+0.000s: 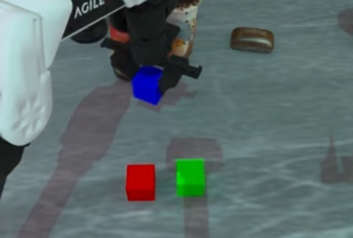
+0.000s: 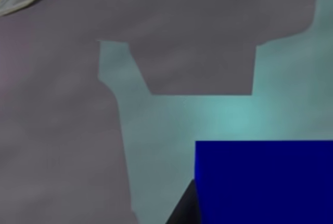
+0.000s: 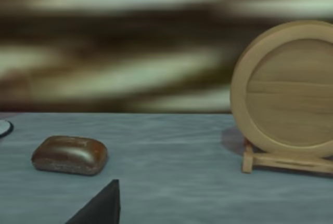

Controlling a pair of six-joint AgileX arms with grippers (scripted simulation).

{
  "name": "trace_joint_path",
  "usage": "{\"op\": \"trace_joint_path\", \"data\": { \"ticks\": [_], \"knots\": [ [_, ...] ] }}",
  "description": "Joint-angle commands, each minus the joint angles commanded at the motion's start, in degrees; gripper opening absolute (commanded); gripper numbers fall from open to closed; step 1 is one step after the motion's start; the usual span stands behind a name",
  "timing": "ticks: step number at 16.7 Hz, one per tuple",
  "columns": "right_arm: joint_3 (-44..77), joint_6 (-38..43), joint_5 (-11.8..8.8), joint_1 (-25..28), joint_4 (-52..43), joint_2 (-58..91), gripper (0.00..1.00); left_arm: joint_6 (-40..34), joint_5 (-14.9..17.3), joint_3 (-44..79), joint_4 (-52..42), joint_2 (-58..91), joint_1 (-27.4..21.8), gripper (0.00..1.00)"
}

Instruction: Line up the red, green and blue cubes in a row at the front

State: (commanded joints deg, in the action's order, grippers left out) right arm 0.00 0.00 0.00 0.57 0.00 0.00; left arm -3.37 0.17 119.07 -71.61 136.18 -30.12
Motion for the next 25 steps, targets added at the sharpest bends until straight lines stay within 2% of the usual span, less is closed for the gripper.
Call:
{"op": "trace_joint_path", "data": {
  "ticks": [2, 5, 11, 14, 17, 22, 25],
  "knots": [
    [0.0, 0.0, 0.0, 0.0, 0.0, 0.0, 1.00, -3.2, -0.1, 0.5, -0.4, 0.2, -1.9, 0.00],
    [0.0, 0.0, 0.0, 0.0, 0.0, 0.0, 1.00, -12.0, -0.2, 1.4, -1.3, 0.4, -6.6, 0.00],
    [0.0, 0.0, 0.0, 0.0, 0.0, 0.0, 1.00, -37.6, -0.5, 2.0, -3.5, 0.1, -18.5, 0.00],
    [0.0, 0.0, 0.0, 0.0, 0.0, 0.0, 1.00, -47.4, -0.7, 2.2, -3.9, -0.7, -23.4, 0.00],
    [0.0, 0.0, 0.0, 0.0, 0.0, 0.0, 1.00, -51.7, -0.9, 2.1, -3.9, -1.6, -25.9, 0.00],
    [0.0, 0.0, 0.0, 0.0, 0.0, 0.0, 1.00, -51.8, -0.9, 1.9, -3.7, -1.3, -25.8, 0.00],
    [0.0, 0.0, 0.0, 0.0, 0.0, 0.0, 1.00, -51.7, -0.9, -1.5, 0.3, -1.0, -26.0, 0.00]
  ]
}}
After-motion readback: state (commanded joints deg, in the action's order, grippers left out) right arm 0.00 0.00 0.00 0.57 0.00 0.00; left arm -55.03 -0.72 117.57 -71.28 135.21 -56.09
